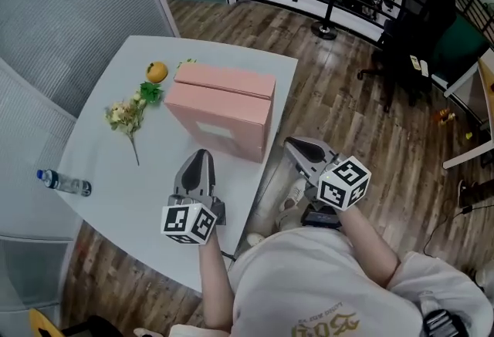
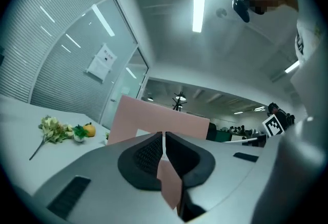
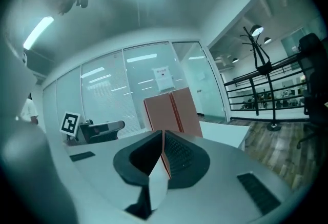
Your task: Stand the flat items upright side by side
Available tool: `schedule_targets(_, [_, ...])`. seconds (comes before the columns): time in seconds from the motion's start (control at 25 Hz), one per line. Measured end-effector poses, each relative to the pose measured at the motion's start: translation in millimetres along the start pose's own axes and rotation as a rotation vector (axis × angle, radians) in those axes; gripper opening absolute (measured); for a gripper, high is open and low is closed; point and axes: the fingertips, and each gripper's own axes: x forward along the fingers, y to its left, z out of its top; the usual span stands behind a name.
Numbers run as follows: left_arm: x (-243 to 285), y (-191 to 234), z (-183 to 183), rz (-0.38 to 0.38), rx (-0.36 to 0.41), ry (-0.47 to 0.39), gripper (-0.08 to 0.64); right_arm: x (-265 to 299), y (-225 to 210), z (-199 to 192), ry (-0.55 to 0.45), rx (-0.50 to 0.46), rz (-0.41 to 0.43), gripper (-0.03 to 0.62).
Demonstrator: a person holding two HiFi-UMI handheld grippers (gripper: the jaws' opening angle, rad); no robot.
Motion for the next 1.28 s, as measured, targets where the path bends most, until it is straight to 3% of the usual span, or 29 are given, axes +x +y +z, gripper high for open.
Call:
schedule_targets(0.16, [-7, -7, 13, -0.013, -0.001, -0.01, 0.008, -5, 5, 7, 0.002, -0.046, -0.043, 0.017])
schedule_targets(0.4, [-13, -18, 0, -0.02, -0.001, 0.039, 0.006, -12, 9, 6, 0.033, -0.105, -0.087, 0.015])
schedule_targets(1.28, [-16, -5, -9, -0.007, -0.047, 0.062, 0.006, -11, 7, 2, 0.055, -0.114, -0.121, 0.015])
